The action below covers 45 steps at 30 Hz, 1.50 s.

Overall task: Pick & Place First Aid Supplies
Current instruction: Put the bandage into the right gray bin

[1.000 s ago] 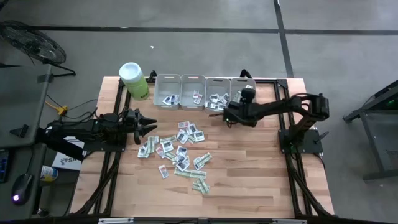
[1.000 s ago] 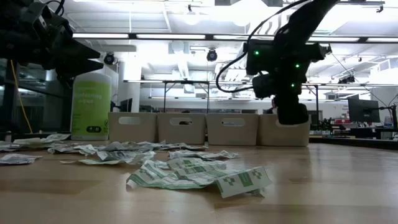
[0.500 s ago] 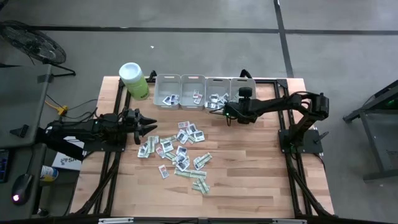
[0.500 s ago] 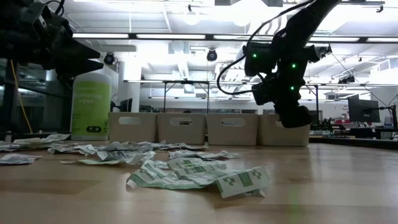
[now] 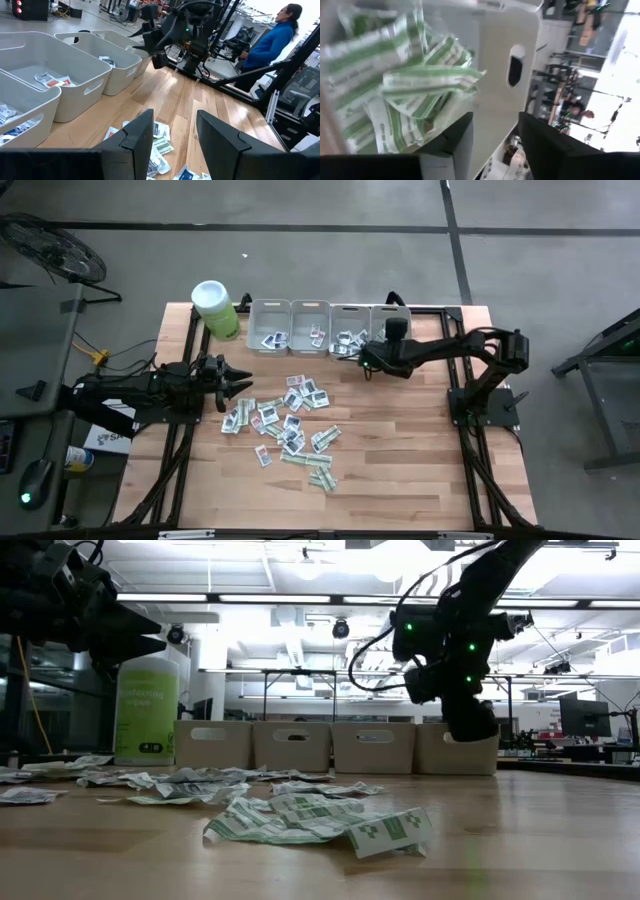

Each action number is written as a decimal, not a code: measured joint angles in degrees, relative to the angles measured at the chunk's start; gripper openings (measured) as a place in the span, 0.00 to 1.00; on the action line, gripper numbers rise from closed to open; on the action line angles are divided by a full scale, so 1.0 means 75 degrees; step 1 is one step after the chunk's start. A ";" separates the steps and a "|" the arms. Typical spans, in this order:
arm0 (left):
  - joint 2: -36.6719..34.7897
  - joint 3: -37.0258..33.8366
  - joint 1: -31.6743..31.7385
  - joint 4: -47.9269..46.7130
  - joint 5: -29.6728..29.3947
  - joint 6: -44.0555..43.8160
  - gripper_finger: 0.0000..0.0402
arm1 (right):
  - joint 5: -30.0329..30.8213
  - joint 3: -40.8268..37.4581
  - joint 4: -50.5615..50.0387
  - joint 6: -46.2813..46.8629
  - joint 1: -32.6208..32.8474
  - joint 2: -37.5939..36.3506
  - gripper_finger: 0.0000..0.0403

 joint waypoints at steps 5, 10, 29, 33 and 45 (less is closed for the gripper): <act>0.0000 0.0002 0.0002 0.0000 0.0000 -0.0003 0.37 | 0.0401 0.0241 -0.0024 -0.0014 0.0467 0.0000 0.41; 0.0000 0.0003 0.0000 0.0000 0.0000 -0.0003 0.37 | 0.1158 0.0630 -0.0310 -0.0069 0.1044 0.0003 0.40; 0.0000 0.0002 0.0003 0.0000 0.0000 0.0000 0.37 | -0.1058 0.2552 0.0538 0.0717 0.3274 0.0006 0.30; -0.0002 0.0001 0.0002 0.0000 0.0000 -0.0003 0.37 | -0.3371 0.2602 0.1213 0.0647 0.3294 0.0006 0.30; 0.0000 0.0001 0.0001 0.0000 0.0000 -0.0002 0.37 | -0.5807 0.2604 0.1056 0.2790 0.3233 0.0006 0.30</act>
